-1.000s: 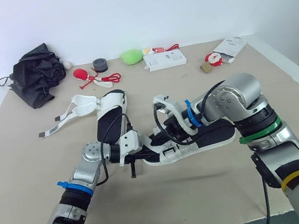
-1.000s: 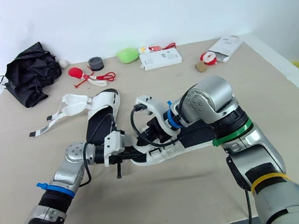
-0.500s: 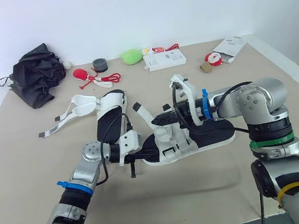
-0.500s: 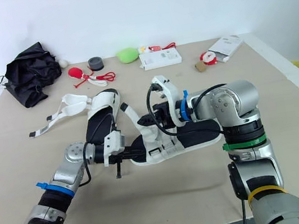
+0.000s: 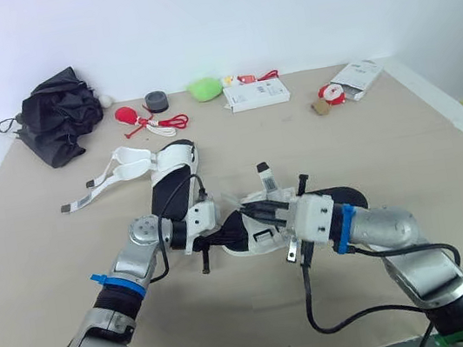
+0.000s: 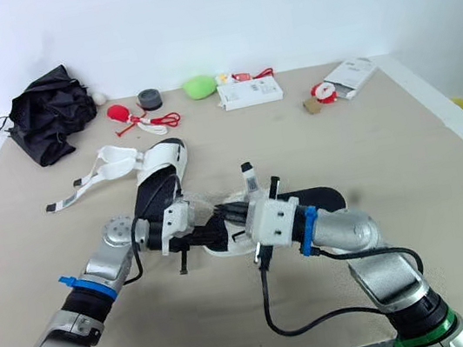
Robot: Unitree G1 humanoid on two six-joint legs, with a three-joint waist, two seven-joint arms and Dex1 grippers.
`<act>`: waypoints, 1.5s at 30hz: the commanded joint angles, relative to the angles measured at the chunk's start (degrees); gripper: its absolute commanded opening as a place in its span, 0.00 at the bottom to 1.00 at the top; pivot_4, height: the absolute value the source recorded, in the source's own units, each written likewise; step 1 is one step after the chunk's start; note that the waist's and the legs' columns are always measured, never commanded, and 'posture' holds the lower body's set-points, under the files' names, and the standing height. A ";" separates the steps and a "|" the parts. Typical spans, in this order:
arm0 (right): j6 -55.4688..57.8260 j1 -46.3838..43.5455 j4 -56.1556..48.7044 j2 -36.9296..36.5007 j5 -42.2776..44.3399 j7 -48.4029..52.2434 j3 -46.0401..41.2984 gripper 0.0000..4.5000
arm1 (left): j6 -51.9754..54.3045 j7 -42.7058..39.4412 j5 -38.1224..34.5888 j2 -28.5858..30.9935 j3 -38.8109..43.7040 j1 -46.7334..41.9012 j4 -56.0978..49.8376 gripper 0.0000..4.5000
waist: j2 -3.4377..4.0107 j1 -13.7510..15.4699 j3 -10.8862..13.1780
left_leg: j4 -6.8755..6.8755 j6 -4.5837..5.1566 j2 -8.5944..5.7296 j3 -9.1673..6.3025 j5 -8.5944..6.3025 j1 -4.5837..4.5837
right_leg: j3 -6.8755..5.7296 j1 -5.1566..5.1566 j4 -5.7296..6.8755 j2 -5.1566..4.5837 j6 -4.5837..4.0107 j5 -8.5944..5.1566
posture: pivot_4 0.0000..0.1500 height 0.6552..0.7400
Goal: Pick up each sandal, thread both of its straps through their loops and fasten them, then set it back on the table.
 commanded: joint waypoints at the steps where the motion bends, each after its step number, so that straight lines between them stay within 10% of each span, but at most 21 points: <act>1: -9.01 -1.86 1.94 0.40 -2.48 -1.06 -1.04 0.01 | 2.13 -0.18 4.66 1.86 -2.94 2.81 4.59 0.00 | 0.00 0.05 0.00 | -0.01 -0.01 0.00 0.00 0.00 0.00 | 0.00 0.00 0.00 0.01 -0.14 0.03 | 1.00 1.00; 18: -49.50 -3.79 20.18 -8.33 -17.68 -3.80 0.66 0.01 | 2.05 0.17 4.79 1.73 -3.06 2.97 4.56 0.00 | 0.02 0.07 0.00 | 0.00 -0.04 0.08 0.11 0.01 0.07 | 0.16 0.01 0.05 0.33 -0.34 0.09 | 1.00 1.00; 26: -47.06 -5.28 20.10 -12.42 -15.60 -1.41 2.09 0.64 | 1.73 0.25 4.88 1.35 -3.32 2.82 5.07 0.00 | 0.02 0.08 -0.01 | 0.03 -0.04 0.08 0.13 0.04 0.17 | 0.31 0.08 0.06 0.24 -0.57 0.08 | 1.00 1.00; 31: -21.83 -0.08 7.02 -21.27 3.22 6.96 -0.82 0.74 | 1.56 0.07 4.87 1.03 -3.49 2.60 5.45 0.00 | 0.07 0.20 0.01 | 0.03 -0.05 0.10 0.13 0.04 0.20 | 0.31 0.11 0.07 0.08 -0.63 0.18 | 1.00 1.00; 40: 41.46 4.30 -17.42 -38.50 68.63 -3.73 -9.29 0.74 | 1.91 -0.22 4.57 0.65 -3.31 2.33 5.46 0.00 | 0.06 0.47 0.05 | 0.01 -0.02 0.13 0.00 0.03 0.24 | -0.18 0.20 -0.01 -0.26 -1.02 0.12 | 1.00 1.00; 45: 58.99 0.22 -14.31 -32.74 71.88 -14.62 -1.34 0.74 | 2.48 -0.29 4.32 0.82 -3.28 2.86 4.48 0.00 | -0.08 0.48 0.03 | 0.00 -0.03 0.13 -0.02 0.04 0.24 | -0.25 0.02 -0.11 -0.35 -0.90 0.08 | 1.00 1.00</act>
